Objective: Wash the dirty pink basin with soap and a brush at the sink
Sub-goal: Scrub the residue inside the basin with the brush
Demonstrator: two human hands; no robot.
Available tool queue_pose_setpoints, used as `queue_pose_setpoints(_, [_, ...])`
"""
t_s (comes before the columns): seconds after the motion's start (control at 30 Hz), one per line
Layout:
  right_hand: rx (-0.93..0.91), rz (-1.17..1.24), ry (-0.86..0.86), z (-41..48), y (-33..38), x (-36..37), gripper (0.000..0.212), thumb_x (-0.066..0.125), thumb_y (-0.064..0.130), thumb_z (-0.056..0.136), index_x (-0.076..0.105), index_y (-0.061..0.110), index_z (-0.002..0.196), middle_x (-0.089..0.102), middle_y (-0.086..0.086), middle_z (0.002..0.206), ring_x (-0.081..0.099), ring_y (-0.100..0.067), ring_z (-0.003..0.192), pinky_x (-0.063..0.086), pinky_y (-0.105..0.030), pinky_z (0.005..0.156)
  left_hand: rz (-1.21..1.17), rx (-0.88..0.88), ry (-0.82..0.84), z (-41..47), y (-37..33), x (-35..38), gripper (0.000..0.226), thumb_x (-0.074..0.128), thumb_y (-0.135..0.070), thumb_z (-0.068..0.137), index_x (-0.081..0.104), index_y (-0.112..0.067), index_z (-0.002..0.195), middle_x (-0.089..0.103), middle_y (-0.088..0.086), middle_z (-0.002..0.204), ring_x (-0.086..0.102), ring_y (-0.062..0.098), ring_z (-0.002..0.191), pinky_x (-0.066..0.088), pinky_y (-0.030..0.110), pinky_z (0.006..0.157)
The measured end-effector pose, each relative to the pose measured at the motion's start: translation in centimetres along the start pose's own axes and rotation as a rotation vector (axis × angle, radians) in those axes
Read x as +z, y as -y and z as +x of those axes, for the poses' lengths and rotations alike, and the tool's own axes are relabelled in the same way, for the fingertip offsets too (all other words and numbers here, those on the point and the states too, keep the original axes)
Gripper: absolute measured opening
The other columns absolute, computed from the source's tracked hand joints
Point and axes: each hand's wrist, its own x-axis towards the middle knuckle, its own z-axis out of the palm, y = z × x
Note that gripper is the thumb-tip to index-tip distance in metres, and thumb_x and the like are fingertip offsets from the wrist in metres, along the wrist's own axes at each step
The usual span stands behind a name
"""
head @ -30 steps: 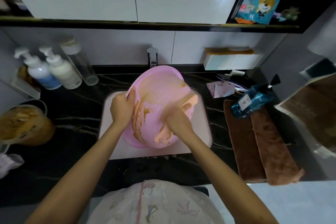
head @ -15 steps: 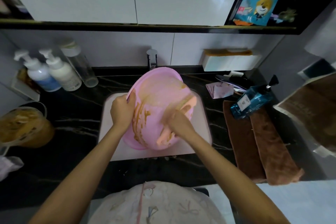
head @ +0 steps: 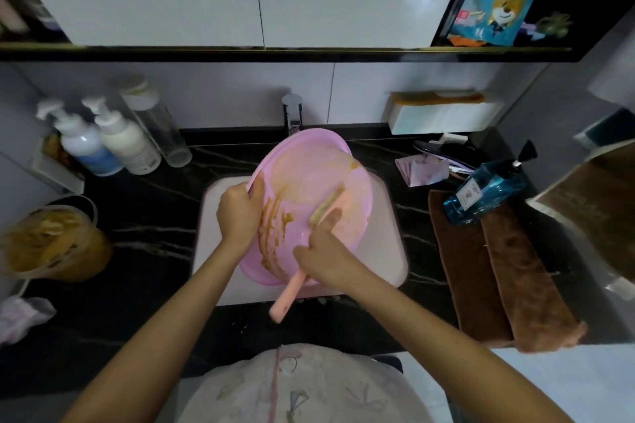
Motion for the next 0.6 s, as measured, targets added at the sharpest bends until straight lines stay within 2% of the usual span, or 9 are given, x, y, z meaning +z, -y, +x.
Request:
queue_pose_setpoints(0.1, [-0.029,-0.015,-0.036,3.3,-0.2,-3.2,0.041,0.043,0.006,0.093,0.045,-0.010,0.131,0.060,-0.006,0.084,0.058,-0.020,0.073,0.046,-0.026,0.063,0.009,0.010,0.006,-0.2,-0.4,0.0,0.054,0.040,-0.038,0.098,0.037,-0.015,0.049,0.039,0.000,0.048,0.040,0.018,0.047,0.025,0.028,0.046])
queue_pose_setpoints(0.13, [-0.039,0.012,-0.035,2.9,0.1,-3.5,0.038,0.044,0.008,0.093,0.047,-0.015,0.123,0.061,-0.010,0.084,0.060,-0.023,0.073,0.046,-0.027,0.062,0.014,0.007,0.001,-0.4,-0.6,0.2,0.054,0.040,-0.038,0.098,0.037,-0.016,0.049,0.040,0.000,0.048,0.040,0.017,0.046,0.024,0.028,0.045])
queue_pose_setpoints(0.23, [-0.123,-0.072,-0.028,0.3,0.5,-1.3,0.084,0.043,0.014,0.094,-0.023,-0.010,0.139,0.059,-0.016,0.096,0.061,-0.030,0.084,0.047,-0.032,0.072,0.011,0.010,-0.006,-0.3,-0.3,0.2,0.054,0.039,-0.039,0.098,0.039,-0.015,0.050,0.041,0.000,0.048,0.041,0.019,0.047,0.027,0.028,0.046])
queue_pose_setpoints(0.3, [-0.054,-0.076,0.010,-0.4,-0.3,0.3,0.088,0.043,0.013,0.094,-0.032,0.001,0.138,0.059,-0.015,0.099,0.059,-0.027,0.082,0.048,-0.034,0.078,-0.010,0.020,-0.004,0.0,0.3,0.2,0.053,0.040,-0.038,0.098,0.039,-0.016,0.050,0.041,0.000,0.048,0.042,0.021,0.048,0.029,0.028,0.049])
queue_pose_setpoints(0.33, [-0.038,-0.086,-0.023,0.4,-0.3,-0.4,0.073,0.043,0.011,0.094,-0.008,-0.001,0.146,0.060,-0.015,0.096,0.059,-0.025,0.079,0.049,-0.036,0.080,-0.008,0.019,-0.003,0.1,0.4,0.2,0.053,0.041,-0.038,0.098,0.038,-0.017,0.049,0.040,0.000,0.047,0.042,0.022,0.048,0.029,0.028,0.049])
queue_pose_setpoints(0.4, [-0.007,-0.079,0.013,3.7,-0.5,-3.0,0.027,0.044,0.008,0.093,0.055,0.002,0.117,0.058,-0.007,0.080,0.054,-0.017,0.065,0.050,-0.031,0.066,0.001,0.018,-0.007,0.0,0.2,0.2,0.054,0.041,-0.038,0.098,0.035,-0.017,0.049,0.037,-0.001,0.047,0.040,0.023,0.048,0.027,0.029,0.050])
queue_pose_setpoints(0.43, [-0.017,-0.002,0.015,3.8,-0.3,-3.5,0.020,0.045,0.009,0.092,0.059,0.002,0.104,0.054,-0.006,0.074,0.049,-0.014,0.058,0.045,-0.028,0.056,0.013,0.015,-0.010,-0.1,-0.1,0.3,0.055,0.041,-0.038,0.098,0.034,-0.016,0.048,0.037,-0.001,0.047,0.040,0.023,0.049,0.025,0.029,0.050])
queue_pose_setpoints(0.5, [-0.061,0.017,0.036,2.0,0.6,-2.8,0.035,0.043,0.011,0.093,0.045,-0.006,0.123,0.051,-0.009,0.074,0.045,-0.015,0.054,0.040,-0.027,0.049,0.040,-0.001,-0.009,-0.2,-0.3,0.4,0.055,0.040,-0.039,0.098,0.035,-0.017,0.048,0.037,-0.001,0.047,0.041,0.023,0.049,0.025,0.029,0.051])
queue_pose_setpoints(0.6, [-0.105,-0.116,0.165,0.2,0.6,-1.2,0.076,0.039,0.013,0.094,-0.018,-0.007,0.141,0.052,-0.007,0.066,0.049,-0.015,0.049,0.039,-0.023,0.045,0.030,-0.011,-0.014,0.1,0.1,0.3,0.055,0.040,-0.040,0.098,0.035,-0.018,0.047,0.038,-0.001,0.046,0.042,0.023,0.049,0.026,0.029,0.051])
